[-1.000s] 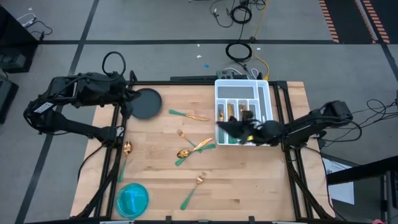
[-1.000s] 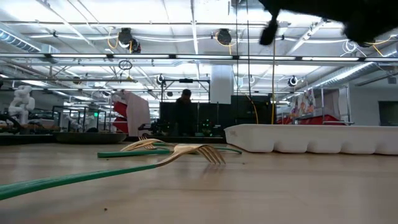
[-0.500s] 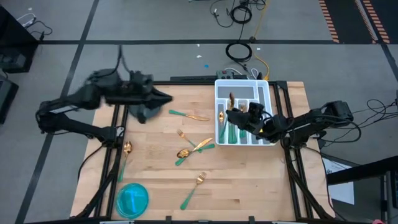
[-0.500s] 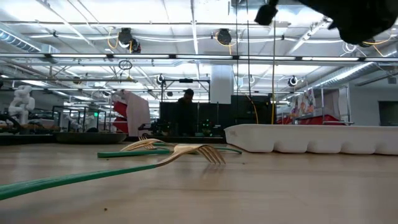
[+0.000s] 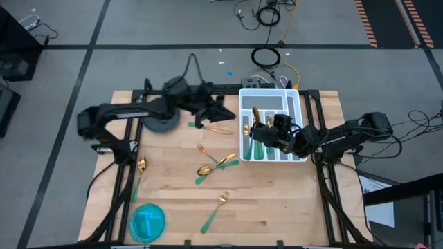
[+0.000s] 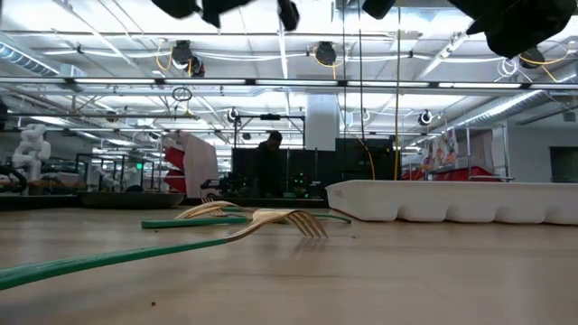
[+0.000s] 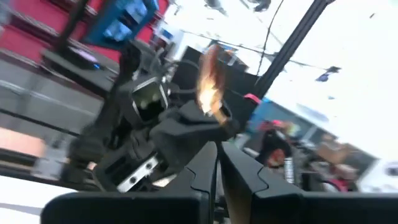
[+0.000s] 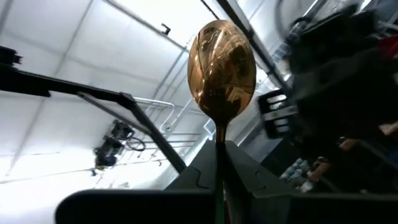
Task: Sort silverware
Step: Put the green spoon on the silverware organizer
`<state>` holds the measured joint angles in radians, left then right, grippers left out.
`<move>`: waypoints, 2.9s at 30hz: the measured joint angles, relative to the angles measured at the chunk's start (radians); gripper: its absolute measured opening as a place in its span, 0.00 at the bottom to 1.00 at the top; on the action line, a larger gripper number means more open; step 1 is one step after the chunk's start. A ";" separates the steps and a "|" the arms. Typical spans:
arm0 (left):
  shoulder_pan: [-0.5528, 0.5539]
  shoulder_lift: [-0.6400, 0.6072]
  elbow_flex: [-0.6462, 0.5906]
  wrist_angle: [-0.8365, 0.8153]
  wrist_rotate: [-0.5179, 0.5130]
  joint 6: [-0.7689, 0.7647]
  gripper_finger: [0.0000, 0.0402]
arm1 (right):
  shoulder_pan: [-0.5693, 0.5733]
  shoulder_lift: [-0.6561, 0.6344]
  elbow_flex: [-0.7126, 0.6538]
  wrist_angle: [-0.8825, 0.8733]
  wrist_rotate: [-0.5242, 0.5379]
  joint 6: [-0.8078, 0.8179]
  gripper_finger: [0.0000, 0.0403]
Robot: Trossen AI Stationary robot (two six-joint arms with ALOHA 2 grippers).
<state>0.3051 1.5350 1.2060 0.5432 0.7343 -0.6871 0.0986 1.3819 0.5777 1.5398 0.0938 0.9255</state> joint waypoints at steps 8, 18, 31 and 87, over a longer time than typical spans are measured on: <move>0.052 0.098 0.000 0.115 0.101 0.057 0.20 | 0.018 0.000 0.000 0.027 -0.015 0.035 0.00; 0.060 0.096 0.000 0.183 0.084 0.092 0.47 | 0.013 0.000 0.000 -0.019 0.011 0.052 0.00; 0.061 0.096 0.000 0.182 0.081 0.100 0.51 | -0.008 0.002 0.000 -0.081 0.006 0.131 0.00; -0.005 0.096 0.001 0.153 0.035 0.153 0.43 | -0.027 0.106 0.074 -0.154 -0.095 0.189 0.00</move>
<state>0.3004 1.6310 1.2068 0.6960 0.7696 -0.5339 0.0715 1.4876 0.6518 1.3855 -0.0016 1.1141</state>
